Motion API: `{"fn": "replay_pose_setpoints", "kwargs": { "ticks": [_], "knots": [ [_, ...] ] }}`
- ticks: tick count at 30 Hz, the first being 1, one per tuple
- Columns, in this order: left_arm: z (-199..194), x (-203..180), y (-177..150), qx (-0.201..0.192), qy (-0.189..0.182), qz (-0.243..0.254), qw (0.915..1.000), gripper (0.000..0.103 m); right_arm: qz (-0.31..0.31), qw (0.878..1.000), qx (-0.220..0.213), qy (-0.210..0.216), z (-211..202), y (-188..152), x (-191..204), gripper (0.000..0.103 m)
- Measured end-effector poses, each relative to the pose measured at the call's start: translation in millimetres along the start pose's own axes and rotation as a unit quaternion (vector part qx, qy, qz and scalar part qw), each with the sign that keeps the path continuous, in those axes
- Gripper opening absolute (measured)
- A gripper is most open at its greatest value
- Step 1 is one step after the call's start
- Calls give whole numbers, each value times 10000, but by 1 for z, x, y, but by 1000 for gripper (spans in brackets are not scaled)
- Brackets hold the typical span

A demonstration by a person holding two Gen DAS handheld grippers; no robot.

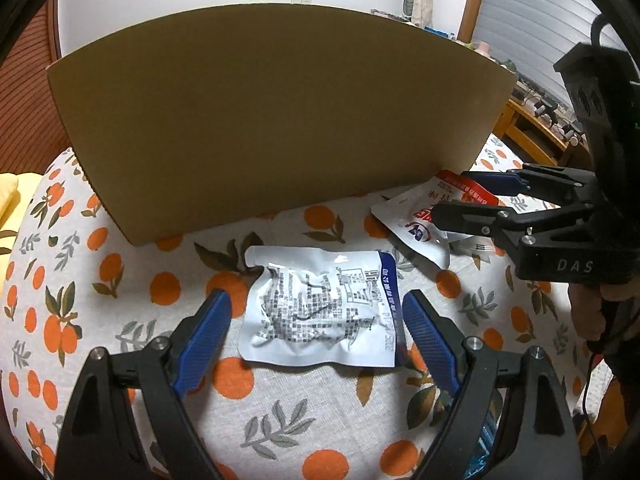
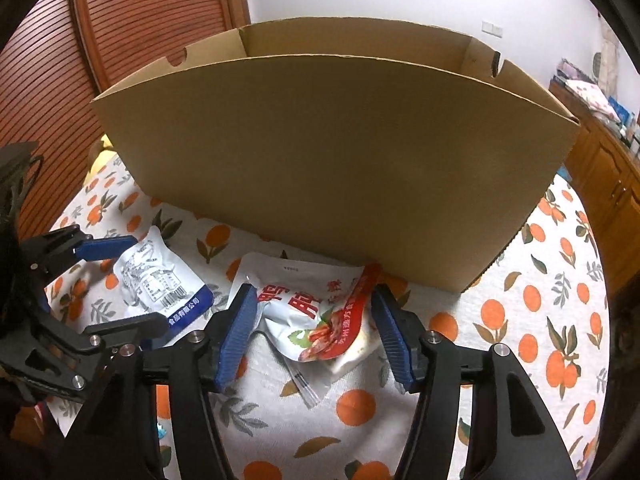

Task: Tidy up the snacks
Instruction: 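Close the left tool on the silver packet while the right tool grips the white-and-red packet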

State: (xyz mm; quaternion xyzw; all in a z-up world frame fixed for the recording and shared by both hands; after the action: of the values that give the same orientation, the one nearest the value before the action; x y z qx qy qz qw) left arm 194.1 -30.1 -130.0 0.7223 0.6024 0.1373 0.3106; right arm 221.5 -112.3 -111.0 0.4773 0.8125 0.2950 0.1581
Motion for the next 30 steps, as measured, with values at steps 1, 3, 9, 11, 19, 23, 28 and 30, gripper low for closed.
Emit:
{"fn": "replay_pose_setpoints", "kwargs": {
  "ticks": [1,3,9,11,19,23,28,30],
  "knots": [
    [0,0,0,7,27,23,10000,88,-11,10000,0,-7,1,0,1,63],
    [1,0,-1,23,82,72,9999,88,-57,10000,11,-20,1,1,2,64],
    [7,-9,0,49,168,148,9997,89,-264,9994,209,-81,13,1,7,71],
    [7,-9,0,50,167,148,9997,89,-277,9993,225,-60,15,1,6,71],
    [7,-9,0,54,173,154,9997,90,-257,9995,176,43,17,0,5,60],
    [8,-10,1,49,150,138,9998,90,-230,9996,108,136,14,-1,5,40],
    [7,-11,1,46,137,131,9998,90,-189,9997,-99,126,4,-5,7,26],
    [6,-8,1,44,131,126,9998,90,-153,9996,-175,148,1,-7,7,26]
  ]
}}
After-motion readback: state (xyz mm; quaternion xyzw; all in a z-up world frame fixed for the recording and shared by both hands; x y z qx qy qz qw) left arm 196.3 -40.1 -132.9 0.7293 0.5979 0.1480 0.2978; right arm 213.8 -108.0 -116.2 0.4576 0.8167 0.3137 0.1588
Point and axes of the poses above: each gripper's, at about its wrist camera, not at the fingertips, and z roughly the way its jaws point, x to its left, y to its top, the point moved 3 cm from there along z, roughly the way its jaws point, and after that the axes turned 5 degrees about -z, right-handed, at the moved point
